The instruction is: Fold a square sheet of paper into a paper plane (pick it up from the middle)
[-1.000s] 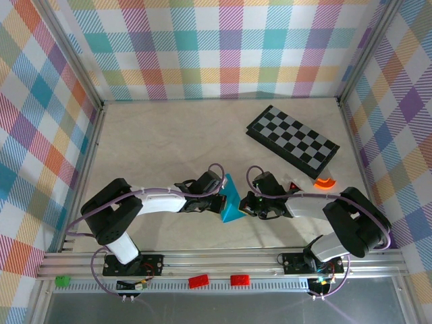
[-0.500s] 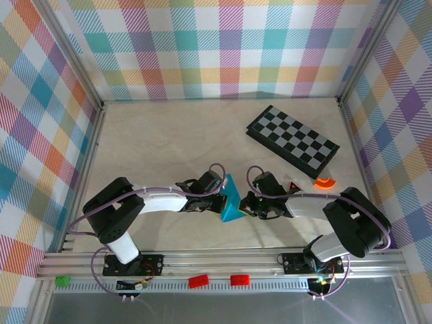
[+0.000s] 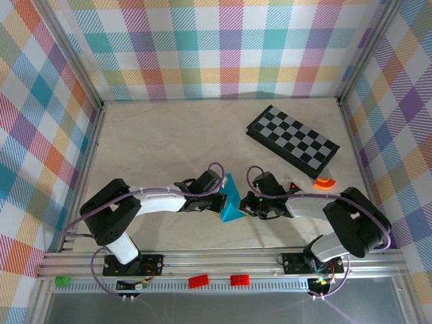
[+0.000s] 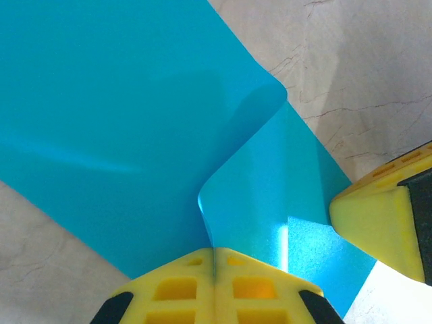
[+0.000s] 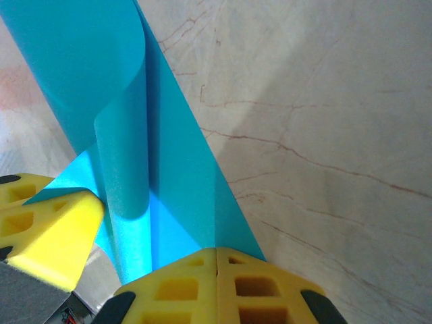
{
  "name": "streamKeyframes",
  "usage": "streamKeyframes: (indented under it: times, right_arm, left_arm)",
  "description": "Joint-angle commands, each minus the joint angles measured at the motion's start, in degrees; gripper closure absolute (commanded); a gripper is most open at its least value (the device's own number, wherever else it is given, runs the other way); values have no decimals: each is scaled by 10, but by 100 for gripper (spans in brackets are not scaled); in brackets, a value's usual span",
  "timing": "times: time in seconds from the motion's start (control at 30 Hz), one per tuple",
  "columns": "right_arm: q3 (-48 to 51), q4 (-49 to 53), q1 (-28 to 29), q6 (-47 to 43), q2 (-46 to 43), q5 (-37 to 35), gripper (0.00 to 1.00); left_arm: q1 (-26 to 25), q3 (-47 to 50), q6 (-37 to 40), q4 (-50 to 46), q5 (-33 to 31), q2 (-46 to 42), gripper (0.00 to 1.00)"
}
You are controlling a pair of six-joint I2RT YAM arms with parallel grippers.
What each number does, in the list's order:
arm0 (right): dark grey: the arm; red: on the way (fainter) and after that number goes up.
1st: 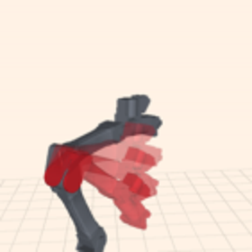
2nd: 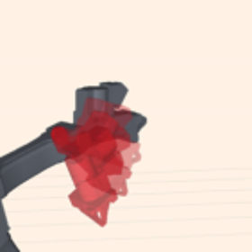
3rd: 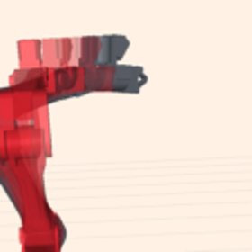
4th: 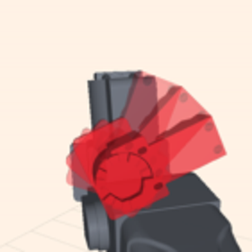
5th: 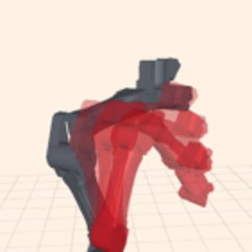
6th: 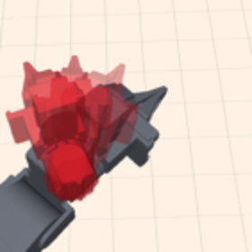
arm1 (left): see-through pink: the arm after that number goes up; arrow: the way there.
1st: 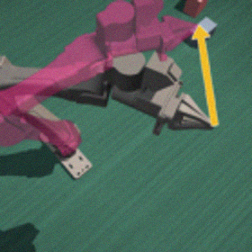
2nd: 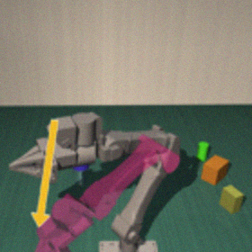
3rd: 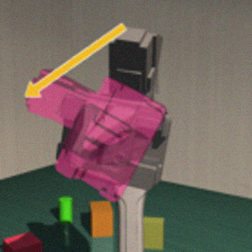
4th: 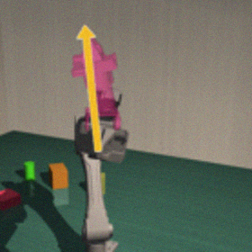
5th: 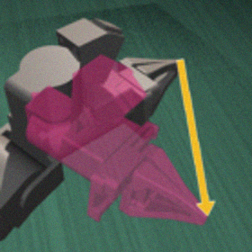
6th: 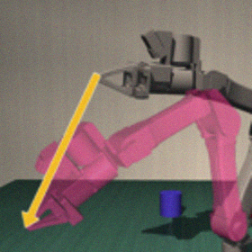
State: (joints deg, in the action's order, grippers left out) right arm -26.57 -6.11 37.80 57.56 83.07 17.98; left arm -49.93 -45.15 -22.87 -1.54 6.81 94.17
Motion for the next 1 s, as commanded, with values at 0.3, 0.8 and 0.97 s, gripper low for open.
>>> streamKeyframes:
  times: [0.3, 0.8, 0.97]
  right_arm:
    - [15, 38, -3, -8, 1, -18, 95]
    - [-42, 51, -3, -18, -50, 1, 91]
    - [-60, 1, -3, 5, -10, 35, 92]
  left_arm:
    - [4, 9, -2, -5, 2, 31, 100]
    - [4, 12, -1, -6, 3, 27, 100]
    - [4, 9, -1, -3, 4, 32, 100]
